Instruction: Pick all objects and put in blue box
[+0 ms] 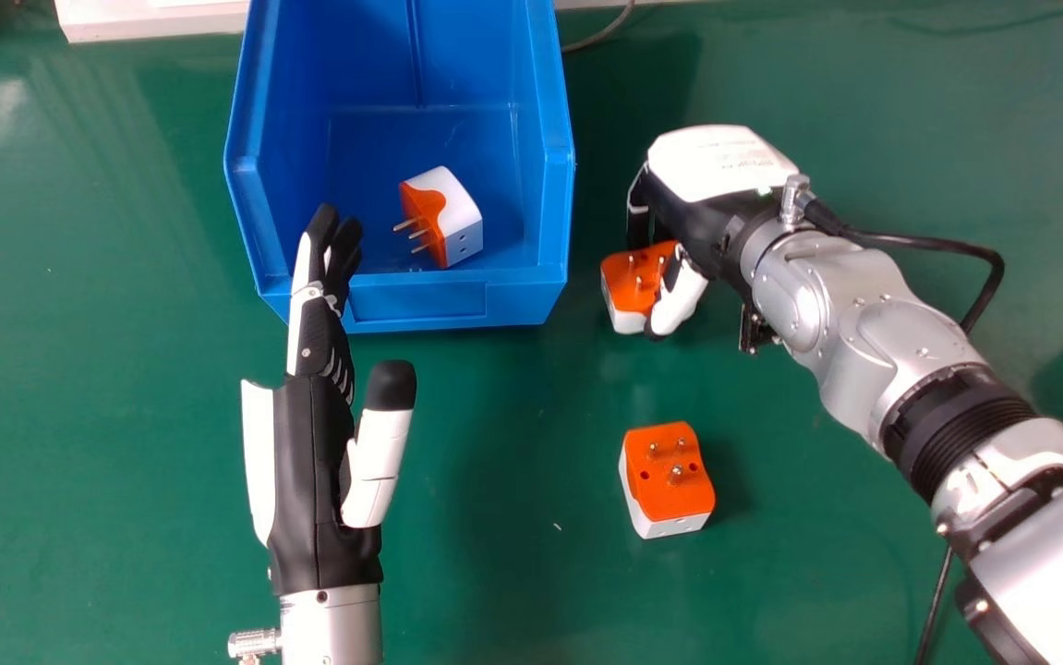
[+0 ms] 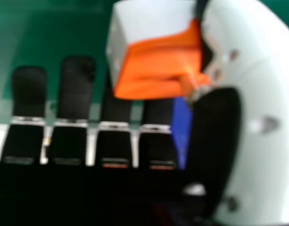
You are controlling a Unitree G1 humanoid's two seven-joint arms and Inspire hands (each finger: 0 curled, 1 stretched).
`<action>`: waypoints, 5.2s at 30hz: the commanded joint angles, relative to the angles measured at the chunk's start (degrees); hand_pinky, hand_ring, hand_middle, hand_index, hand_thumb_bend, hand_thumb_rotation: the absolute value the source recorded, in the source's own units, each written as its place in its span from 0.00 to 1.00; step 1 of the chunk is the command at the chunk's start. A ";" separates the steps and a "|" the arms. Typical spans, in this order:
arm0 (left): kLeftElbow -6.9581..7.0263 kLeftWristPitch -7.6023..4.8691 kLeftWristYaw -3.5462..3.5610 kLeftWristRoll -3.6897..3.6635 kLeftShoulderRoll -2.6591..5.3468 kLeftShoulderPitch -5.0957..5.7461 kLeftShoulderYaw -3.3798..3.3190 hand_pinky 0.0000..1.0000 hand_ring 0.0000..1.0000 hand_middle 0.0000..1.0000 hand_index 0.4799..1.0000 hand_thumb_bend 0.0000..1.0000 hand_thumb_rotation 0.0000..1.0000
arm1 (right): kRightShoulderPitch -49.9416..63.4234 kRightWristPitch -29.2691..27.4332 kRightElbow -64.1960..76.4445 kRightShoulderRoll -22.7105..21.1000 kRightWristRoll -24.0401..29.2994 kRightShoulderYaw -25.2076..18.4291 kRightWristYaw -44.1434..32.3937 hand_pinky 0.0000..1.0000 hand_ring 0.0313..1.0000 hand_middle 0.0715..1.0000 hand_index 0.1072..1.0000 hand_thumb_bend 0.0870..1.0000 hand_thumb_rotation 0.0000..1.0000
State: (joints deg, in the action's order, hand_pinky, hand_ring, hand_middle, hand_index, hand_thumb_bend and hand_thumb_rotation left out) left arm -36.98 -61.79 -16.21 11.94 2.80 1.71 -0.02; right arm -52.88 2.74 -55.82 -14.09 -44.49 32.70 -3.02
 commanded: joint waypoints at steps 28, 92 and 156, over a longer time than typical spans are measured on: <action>1.18 -0.34 0.63 0.21 0.75 -0.31 0.29 0.99 0.95 0.94 0.89 0.91 0.95 | 0.63 3.30 8.91 -3.08 2.45 -3.46 -1.05 0.36 0.38 0.47 0.47 0.47 0.00; 1.12 -0.53 0.81 0.41 0.83 -0.21 -0.15 0.98 0.94 0.94 0.90 0.92 0.95 | 0.64 10.78 13.44 -3.71 -5.38 4.79 -20.05 0.83 1.00 1.00 0.93 1.00 0.21; 2.06 0.34 2.07 -0.82 0.78 0.12 0.28 0.99 0.95 0.95 0.91 0.92 0.95 | 8.90 -0.55 11.14 -5.53 -2.50 1.78 -1.64 0.35 0.38 0.49 0.50 0.48 0.00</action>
State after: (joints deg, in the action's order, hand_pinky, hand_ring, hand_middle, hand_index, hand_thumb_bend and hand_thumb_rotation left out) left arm -35.49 -60.57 -14.47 11.21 2.84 1.80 -0.22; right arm -42.70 1.91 -44.64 -19.96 -47.42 35.33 -4.89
